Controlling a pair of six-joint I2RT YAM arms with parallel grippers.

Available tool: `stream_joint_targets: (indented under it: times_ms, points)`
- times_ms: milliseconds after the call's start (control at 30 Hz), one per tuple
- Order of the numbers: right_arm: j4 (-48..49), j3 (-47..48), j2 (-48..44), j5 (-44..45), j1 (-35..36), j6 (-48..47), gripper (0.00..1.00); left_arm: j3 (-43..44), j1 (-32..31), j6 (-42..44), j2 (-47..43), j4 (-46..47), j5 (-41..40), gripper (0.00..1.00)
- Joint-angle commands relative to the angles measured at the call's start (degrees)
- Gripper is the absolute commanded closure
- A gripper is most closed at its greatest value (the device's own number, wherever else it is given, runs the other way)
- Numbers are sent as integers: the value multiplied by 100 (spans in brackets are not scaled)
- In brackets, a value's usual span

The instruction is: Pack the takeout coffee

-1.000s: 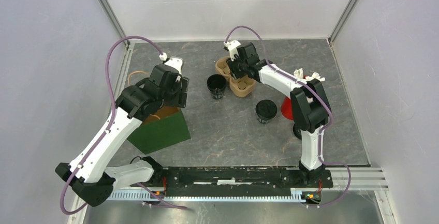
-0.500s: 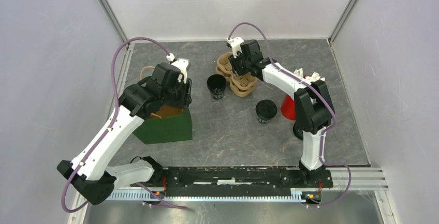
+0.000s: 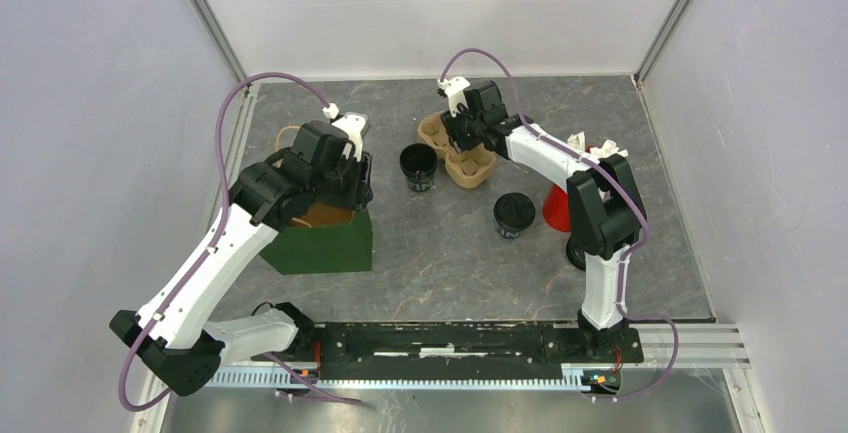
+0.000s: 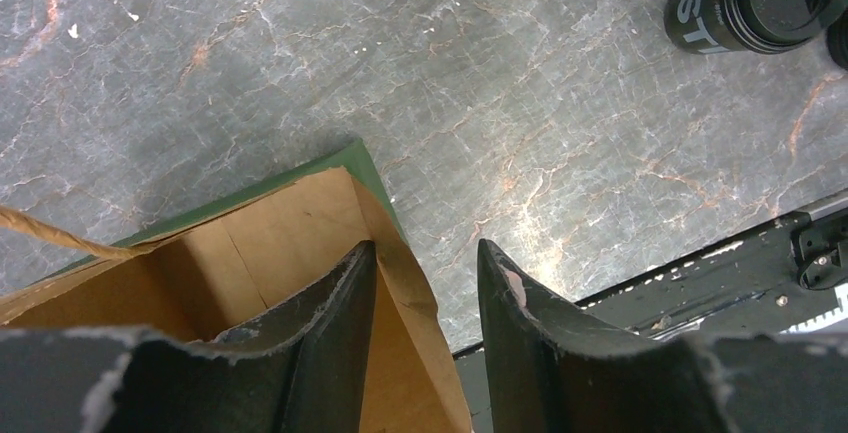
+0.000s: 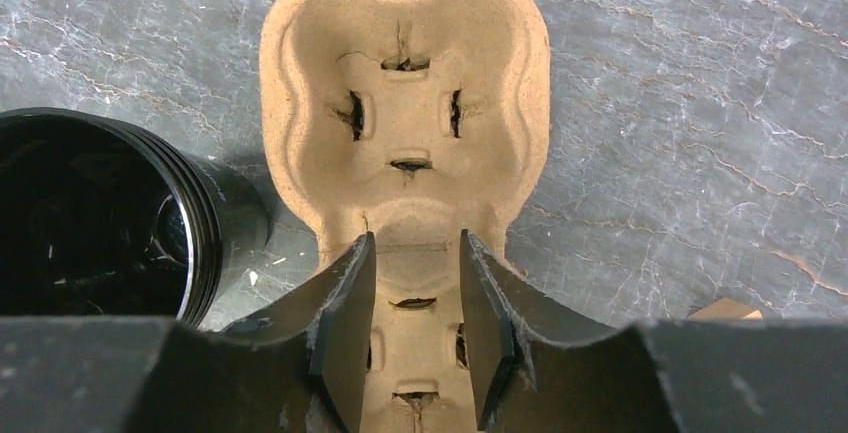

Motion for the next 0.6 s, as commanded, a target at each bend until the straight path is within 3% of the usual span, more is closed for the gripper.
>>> stream_joint_targets:
  times_ms: [0, 233, 567]
  points:
    - [153, 276, 41, -41, -10, -10, 58, 241, 20, 209, -82, 172, 337, 53]
    - [79, 259, 131, -92, -13, 32, 48, 277, 20, 337, -165, 255, 865, 66]
    - [26, 258, 261, -77, -5, 21, 51, 333, 18, 329, -185, 259, 956, 62]
